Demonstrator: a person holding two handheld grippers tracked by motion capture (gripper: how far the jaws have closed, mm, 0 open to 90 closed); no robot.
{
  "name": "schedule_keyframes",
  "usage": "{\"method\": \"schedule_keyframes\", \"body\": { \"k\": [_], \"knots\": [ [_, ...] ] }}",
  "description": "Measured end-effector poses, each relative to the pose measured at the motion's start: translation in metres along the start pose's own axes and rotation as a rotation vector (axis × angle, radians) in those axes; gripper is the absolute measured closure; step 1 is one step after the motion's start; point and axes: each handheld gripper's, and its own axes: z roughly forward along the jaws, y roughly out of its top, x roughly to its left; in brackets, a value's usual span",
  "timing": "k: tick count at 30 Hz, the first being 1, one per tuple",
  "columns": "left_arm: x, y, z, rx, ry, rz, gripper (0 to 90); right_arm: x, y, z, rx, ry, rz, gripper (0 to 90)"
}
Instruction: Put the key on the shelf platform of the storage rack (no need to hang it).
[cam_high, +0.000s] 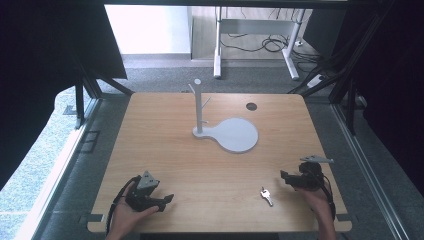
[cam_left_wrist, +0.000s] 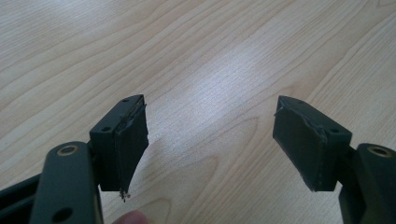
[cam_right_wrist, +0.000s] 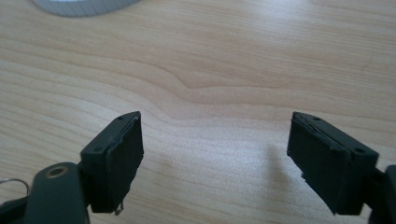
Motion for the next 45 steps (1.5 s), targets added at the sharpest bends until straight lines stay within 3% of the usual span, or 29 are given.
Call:
{"method": "schedule_keyframes", "body": {
  "k": [9, 22, 33, 39, 45],
  "knots": [
    [0.0, 0.0, 0.001, 0.008, 0.001, 0.001, 26.7, -0.004, -0.001, -0.008, -0.041, -0.015, 0.013, 28.8],
    [0.001, 0.0, 0.001, 0.009, -0.003, 0.002, 26.6, 0.003, -0.002, -0.003, -0.012, 0.02, -0.025, 33.7],
    [0.001, 0.0, -0.001, -0.002, 0.004, -0.001, 26.7, 0.001, -0.003, -0.004, 0.002, 0.031, -0.006, 36.7],
    [0.001, 0.0, -0.002, -0.015, 0.015, -0.009, 26.8, -0.001, -0.001, -0.004, 0.014, 0.068, -0.025, 36.2],
    [0.002, 0.0, -0.004, -0.024, 0.017, -0.018, 26.8, 0.007, 0.005, -0.011, 0.022, 0.085, -0.066, 40.1]
  ]
}}
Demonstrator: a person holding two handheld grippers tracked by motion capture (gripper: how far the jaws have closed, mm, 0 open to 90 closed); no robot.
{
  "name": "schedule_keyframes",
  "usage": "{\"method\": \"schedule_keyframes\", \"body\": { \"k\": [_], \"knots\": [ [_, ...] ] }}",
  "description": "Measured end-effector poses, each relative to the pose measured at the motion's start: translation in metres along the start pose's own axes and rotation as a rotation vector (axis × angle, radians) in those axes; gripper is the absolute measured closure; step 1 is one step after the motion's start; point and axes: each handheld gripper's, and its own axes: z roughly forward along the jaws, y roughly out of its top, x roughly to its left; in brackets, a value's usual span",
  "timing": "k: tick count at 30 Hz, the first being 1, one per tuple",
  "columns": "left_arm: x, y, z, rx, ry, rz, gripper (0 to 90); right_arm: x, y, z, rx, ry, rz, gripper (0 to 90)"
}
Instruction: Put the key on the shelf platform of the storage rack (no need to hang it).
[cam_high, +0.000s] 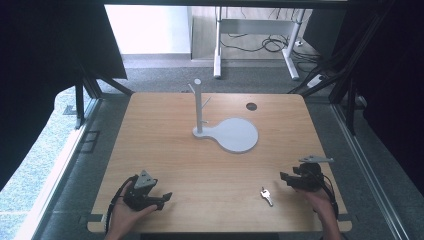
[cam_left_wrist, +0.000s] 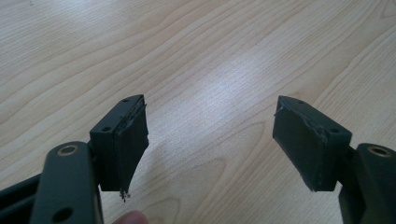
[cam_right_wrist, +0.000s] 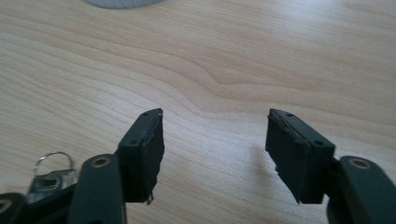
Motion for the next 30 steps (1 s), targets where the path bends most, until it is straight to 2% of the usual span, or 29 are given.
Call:
{"method": "schedule_keyframes", "body": {
  "k": [2, 8, 9, 13, 30],
  "knots": [
    [0.0, 0.0, -0.001, 0.001, -0.003, -0.001, 26.6, 0.005, 0.006, -0.004, 0.025, 0.001, -0.032, 42.5],
    [0.002, 0.0, -0.005, -0.013, 0.004, -0.01, 26.6, 0.009, 0.015, -0.008, 0.066, 0.013, -0.066, 43.7],
    [0.002, 0.0, -0.006, -0.015, 0.007, -0.014, 26.5, 0.011, 0.018, -0.011, 0.075, 0.034, -0.075, 44.0],
    [0.003, -0.001, -0.005, -0.012, 0.006, -0.017, 26.6, 0.017, 0.025, -0.014, 0.102, 0.055, -0.102, 44.9],
    [0.0, -0.001, -0.002, -0.003, -0.003, -0.007, 26.7, 0.047, 0.048, -0.013, 0.208, 0.111, -0.196, 46.5]
  ]
}}
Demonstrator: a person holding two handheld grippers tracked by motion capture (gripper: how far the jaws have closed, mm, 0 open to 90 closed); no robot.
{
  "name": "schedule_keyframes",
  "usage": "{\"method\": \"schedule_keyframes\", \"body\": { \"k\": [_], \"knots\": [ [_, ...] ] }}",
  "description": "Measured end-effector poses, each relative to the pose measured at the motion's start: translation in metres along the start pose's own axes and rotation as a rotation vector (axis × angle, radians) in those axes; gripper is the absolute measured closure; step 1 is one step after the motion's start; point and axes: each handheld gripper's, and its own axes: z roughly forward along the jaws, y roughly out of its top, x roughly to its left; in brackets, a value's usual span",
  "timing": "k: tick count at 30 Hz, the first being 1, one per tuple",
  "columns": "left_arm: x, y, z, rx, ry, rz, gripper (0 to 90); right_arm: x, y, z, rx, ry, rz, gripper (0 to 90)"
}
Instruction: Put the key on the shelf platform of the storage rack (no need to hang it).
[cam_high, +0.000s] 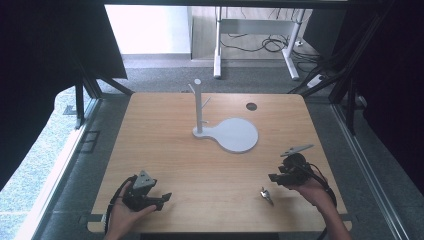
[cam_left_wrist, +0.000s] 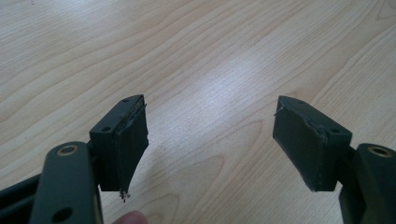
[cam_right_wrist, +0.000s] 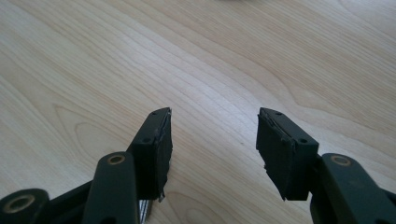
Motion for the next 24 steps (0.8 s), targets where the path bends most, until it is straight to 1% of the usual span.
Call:
{"method": "schedule_keyframes", "body": {
  "k": [6, 9, 11, 16, 19, 20, 23, 24],
  "knots": [
    [-0.001, 0.0, 0.002, 0.009, -0.007, 0.004, 26.7, 0.005, 0.006, 0.003, 0.022, 0.014, -0.017, 48.4],
    [-0.001, 0.0, 0.002, 0.008, -0.007, 0.005, 26.7, 0.006, 0.008, 0.004, 0.025, 0.022, -0.02, 49.2],
    [-0.002, 0.0, 0.001, 0.004, -0.01, 0.008, 26.7, 0.008, 0.009, 0.006, 0.032, 0.037, -0.021, 50.2],
    [-0.001, 0.0, 0.001, 0.002, -0.011, 0.006, 26.7, 0.011, 0.01, 0.007, 0.046, 0.048, -0.022, 51.5],
    [0.0, 0.0, 0.003, 0.01, -0.013, 0.004, 26.7, 0.013, 0.011, 0.01, 0.068, 0.061, -0.021, 52.1],
    [0.0, 0.0, 0.003, 0.013, -0.013, 0.003, 26.7, 0.013, 0.011, 0.01, 0.068, 0.061, -0.021, 52.1],
    [-0.002, 0.0, 0.002, 0.011, -0.014, 0.004, 26.7, 0.017, 0.011, 0.017, 0.096, 0.068, -0.028, 53.4],
    [-0.002, 0.0, 0.002, 0.011, -0.014, 0.004, 26.7, 0.017, 0.011, 0.017, 0.096, 0.068, -0.028, 53.4]
  ]
}}
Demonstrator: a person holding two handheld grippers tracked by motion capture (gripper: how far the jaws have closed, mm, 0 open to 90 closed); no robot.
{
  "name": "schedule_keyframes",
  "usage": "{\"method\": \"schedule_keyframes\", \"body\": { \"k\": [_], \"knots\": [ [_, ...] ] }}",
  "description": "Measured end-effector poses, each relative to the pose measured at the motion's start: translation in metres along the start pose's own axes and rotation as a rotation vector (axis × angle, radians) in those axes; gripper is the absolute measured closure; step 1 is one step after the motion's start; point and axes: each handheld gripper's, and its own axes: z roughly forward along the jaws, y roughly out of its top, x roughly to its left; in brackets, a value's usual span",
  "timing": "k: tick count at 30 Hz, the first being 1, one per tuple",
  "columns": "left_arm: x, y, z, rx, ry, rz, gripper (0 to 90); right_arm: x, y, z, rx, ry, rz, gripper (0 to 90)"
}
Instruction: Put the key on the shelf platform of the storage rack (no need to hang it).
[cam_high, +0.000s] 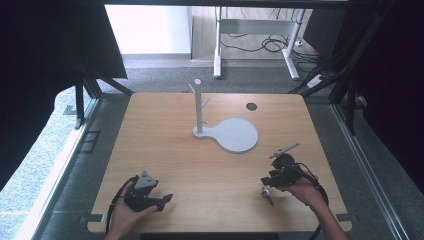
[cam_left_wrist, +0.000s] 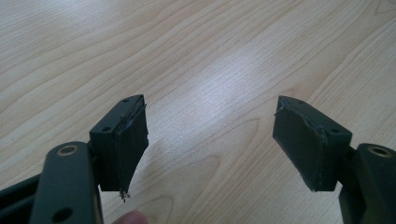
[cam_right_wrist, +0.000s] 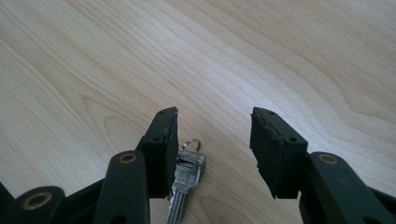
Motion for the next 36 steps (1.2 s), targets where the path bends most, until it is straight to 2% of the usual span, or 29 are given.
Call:
{"method": "schedule_keyframes", "body": {
  "k": [4, 10, 16, 27, 36],
  "knots": [
    [0.001, 0.0, -0.001, -0.006, -0.001, 0.003, 26.7, 0.007, 0.001, 0.009, 0.044, 0.011, -0.004, 56.6],
    [0.001, 0.0, -0.001, -0.005, 0.0, 0.002, 26.7, 0.009, 0.001, 0.018, 0.088, 0.026, 0.007, 61.0],
    [0.002, 0.0, -0.002, -0.004, 0.002, 0.003, 26.7, 0.013, 0.001, 0.024, 0.117, 0.024, 0.021, 63.9],
    [0.002, 0.0, -0.001, -0.003, 0.003, 0.003, 26.7, 0.015, 0.001, 0.032, 0.148, 0.033, 0.037, 71.1],
    [0.002, 0.0, -0.001, 0.002, 0.002, 0.004, 26.7, 0.015, 0.002, 0.033, 0.172, 0.016, 0.038, 77.1]
  ]
}}
